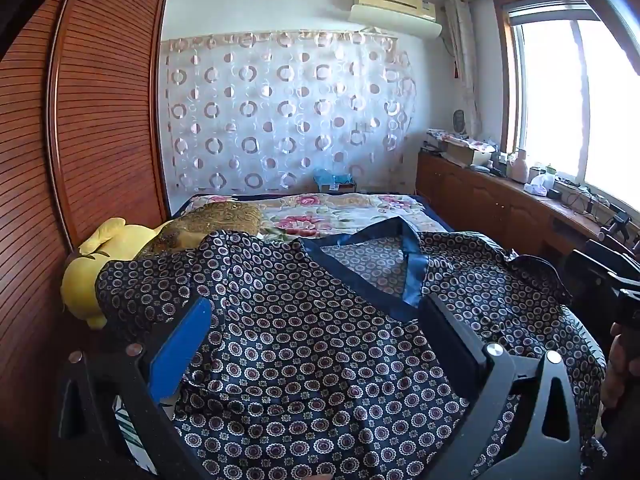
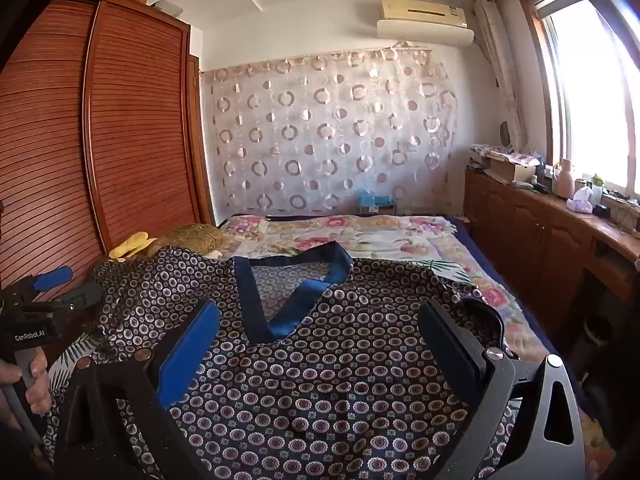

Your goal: Fold small clothes

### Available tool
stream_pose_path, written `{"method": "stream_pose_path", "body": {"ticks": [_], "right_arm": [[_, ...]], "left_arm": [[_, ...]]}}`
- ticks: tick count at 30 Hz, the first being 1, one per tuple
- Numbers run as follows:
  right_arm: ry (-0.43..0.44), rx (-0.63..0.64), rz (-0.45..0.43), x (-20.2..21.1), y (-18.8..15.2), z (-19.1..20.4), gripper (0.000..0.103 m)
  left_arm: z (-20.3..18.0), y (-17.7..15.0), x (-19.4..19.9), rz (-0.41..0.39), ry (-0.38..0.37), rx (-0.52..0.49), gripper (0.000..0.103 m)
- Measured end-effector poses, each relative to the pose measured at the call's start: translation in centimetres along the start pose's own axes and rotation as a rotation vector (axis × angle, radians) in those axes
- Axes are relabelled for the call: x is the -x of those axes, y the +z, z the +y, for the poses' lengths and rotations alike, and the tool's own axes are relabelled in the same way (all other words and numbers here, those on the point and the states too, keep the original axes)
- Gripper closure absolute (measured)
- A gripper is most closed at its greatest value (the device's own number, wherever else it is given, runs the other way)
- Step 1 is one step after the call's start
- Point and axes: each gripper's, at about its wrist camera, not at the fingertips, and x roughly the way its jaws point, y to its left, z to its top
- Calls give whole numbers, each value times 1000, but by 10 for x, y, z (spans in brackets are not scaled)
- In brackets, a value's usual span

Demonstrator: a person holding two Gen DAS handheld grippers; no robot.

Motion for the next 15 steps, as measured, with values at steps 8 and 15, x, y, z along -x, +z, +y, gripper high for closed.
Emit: {"method": "stream_pose_path", "body": {"ticks": [8, 15], "right_arm": [[11, 2, 7, 3, 3, -4, 3], [-2, 12, 7, 0, -1, 1, 3]], "left_arm": [[-10, -3, 3, 7, 8, -4, 0], [-8, -3, 5, -8, -3, -7, 0]]}}
